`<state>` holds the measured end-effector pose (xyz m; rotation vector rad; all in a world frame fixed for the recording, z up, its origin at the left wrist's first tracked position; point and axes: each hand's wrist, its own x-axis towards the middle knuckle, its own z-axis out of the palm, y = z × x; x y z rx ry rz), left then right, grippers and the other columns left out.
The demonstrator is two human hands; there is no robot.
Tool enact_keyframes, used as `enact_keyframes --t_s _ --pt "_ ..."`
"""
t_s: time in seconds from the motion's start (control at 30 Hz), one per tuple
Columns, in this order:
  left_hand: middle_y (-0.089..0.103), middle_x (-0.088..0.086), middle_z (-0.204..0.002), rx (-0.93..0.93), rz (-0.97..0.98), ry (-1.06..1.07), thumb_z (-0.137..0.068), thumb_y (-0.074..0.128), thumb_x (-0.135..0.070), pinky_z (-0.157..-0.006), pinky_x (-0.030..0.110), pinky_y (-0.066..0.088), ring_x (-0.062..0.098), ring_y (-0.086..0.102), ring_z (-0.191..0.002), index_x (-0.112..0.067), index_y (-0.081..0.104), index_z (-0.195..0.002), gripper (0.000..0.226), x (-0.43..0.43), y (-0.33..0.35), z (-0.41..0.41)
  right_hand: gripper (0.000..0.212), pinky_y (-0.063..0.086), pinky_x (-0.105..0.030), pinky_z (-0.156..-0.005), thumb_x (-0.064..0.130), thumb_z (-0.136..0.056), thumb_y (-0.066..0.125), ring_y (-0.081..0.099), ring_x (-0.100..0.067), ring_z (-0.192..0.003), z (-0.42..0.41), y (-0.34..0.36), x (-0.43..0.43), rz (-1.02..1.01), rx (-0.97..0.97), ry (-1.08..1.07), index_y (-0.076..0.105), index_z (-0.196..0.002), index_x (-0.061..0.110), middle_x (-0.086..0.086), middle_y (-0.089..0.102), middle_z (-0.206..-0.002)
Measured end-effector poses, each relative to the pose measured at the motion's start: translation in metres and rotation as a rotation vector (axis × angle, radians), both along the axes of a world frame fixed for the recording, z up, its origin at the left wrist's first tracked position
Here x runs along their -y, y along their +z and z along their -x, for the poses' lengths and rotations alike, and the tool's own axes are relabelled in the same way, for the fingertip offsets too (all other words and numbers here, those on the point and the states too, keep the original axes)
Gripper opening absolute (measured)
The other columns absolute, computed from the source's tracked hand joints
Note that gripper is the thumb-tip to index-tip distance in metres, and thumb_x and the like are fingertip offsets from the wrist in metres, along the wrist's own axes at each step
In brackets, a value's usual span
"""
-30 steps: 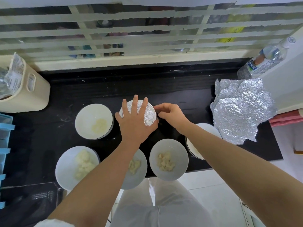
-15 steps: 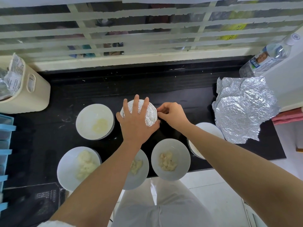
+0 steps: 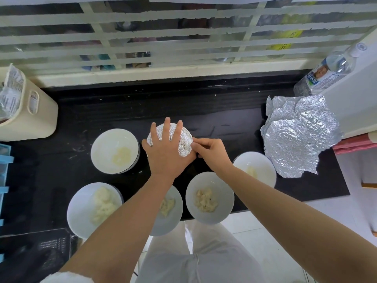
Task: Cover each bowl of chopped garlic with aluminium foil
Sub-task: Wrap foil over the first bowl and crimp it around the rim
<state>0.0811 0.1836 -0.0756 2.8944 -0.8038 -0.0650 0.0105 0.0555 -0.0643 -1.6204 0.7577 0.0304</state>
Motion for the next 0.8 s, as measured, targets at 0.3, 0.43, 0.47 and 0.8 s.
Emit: enact_keyframes --t_s 0.3,0.43,0.47,0.8 --pt "0.012 0.005 -0.164 -0.147 -0.001 0.154 -0.07 0.033 -0.091 -0.103 0.065 0.028 0.04 0.013 -0.147 -0.027 0.015 -0.156 0.109 0.003 0.012 0.004 0.024 0.056 -0.032 -0.084 0.011 -0.091 0.061 0.069 -0.012 -0.081 -0.029 0.005 0.014 0.121 -0.07 0.137 0.075 -0.109 0.017 0.0 0.075 -0.095" --pt "0.01 0.014 -0.164 -0.197 -0.004 0.236 -0.07 0.045 -0.089 -0.112 0.063 0.017 0.041 0.006 -0.149 -0.018 0.01 -0.157 0.117 0.009 0.018 0.014 0.023 0.058 -0.042 -0.084 0.015 -0.094 0.058 0.068 -0.033 -0.089 -0.046 0.008 0.023 0.168 -0.137 0.211 0.074 -0.108 0.022 0.002 0.075 -0.095" --pt "0.01 0.017 -0.163 -0.186 -0.002 0.237 -0.069 0.047 -0.09 -0.113 0.062 0.017 0.041 0.004 -0.15 -0.015 0.012 -0.157 0.12 0.01 0.019 0.014 0.022 0.057 -0.044 -0.086 0.016 -0.094 0.058 0.067 -0.035 -0.094 -0.048 0.008 0.024 0.17 -0.147 0.228 0.074 -0.107 0.023 0.001 0.075 -0.096" --pt "0.018 0.006 -0.162 -0.078 -0.062 0.035 -0.071 0.046 -0.084 -0.103 0.062 0.035 0.039 0.018 -0.147 -0.021 0.016 -0.155 0.109 0.001 0.002 0.011 0.024 0.054 -0.029 -0.092 0.018 -0.097 0.055 0.066 -0.009 -0.098 -0.037 0.007 0.027 0.144 -0.08 0.232 0.072 -0.113 0.021 0.008 0.071 -0.104"
